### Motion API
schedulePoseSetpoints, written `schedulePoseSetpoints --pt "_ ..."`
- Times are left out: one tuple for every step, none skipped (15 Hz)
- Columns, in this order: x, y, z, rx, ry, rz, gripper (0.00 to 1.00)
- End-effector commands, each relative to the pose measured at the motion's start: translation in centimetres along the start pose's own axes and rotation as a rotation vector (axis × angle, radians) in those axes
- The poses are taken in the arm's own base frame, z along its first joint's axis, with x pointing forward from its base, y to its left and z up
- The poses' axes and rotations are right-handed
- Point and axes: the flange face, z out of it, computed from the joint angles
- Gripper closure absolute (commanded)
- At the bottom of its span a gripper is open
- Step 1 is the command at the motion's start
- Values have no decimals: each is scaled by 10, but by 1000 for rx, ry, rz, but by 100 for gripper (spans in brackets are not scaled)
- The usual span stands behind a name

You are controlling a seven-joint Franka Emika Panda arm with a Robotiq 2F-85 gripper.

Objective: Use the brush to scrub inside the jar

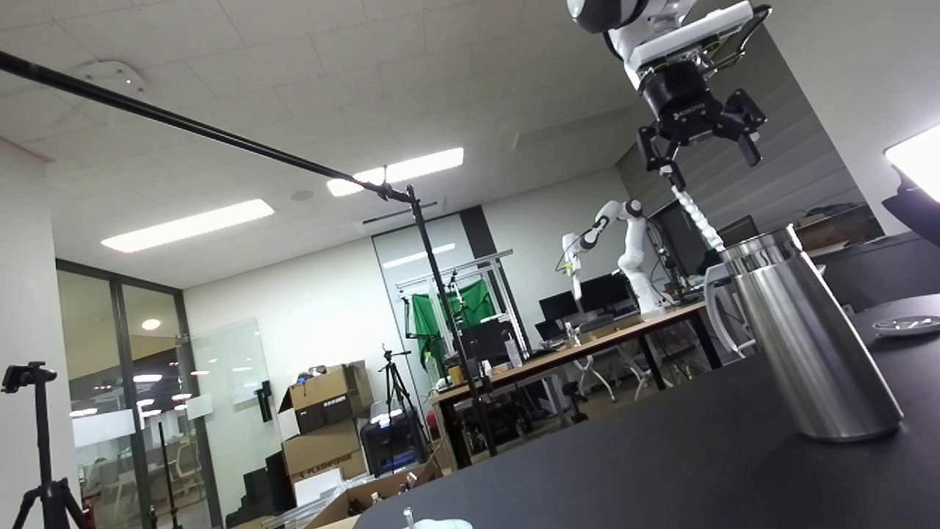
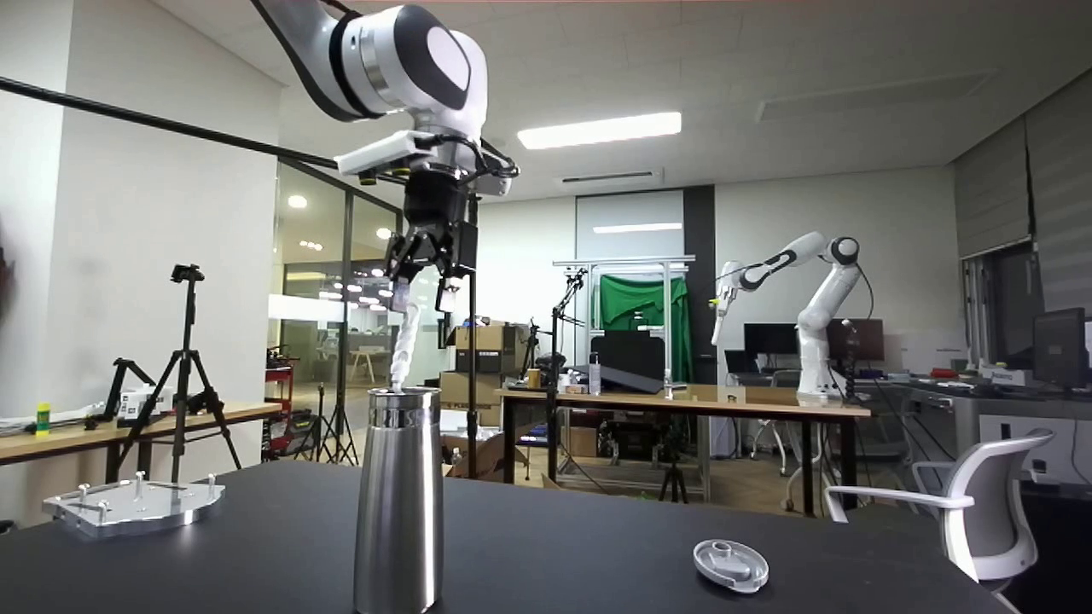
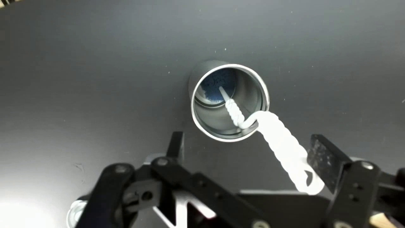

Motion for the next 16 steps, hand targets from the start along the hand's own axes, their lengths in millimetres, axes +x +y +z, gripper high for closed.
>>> schedulePoseSetpoints --pt "20 -21 -9 -26 -131 50 0" --pt "22 -24 -10 -29 -158 47 0" --pt "24 -27 -11 -29 -180 43 0" --pt "26 -29 -11 -31 -193 36 0" --pt "29 -31 -11 -30 -194 28 0" --pt "31 -31 -10 -20 -179 -3 0" --pt "34 -32 -8 -5 -164 -49 0" --pt "36 -33 -6 23 -151 -86 0" --pt "38 -34 -2 24 -135 -98 0" --pt "40 -35 2 46 -125 -111 0" --pt "41 -37 5 49 -105 -104 0" --pt "42 -38 8 54 -88 -86 0" --pt "43 -40 11 56 -70 -75 0" --pt "43 -41 15 57 -54 -80 0" --pt "42 -43 18 60 -47 -90 0" --pt "41 -45 22 56 -49 -96 0"
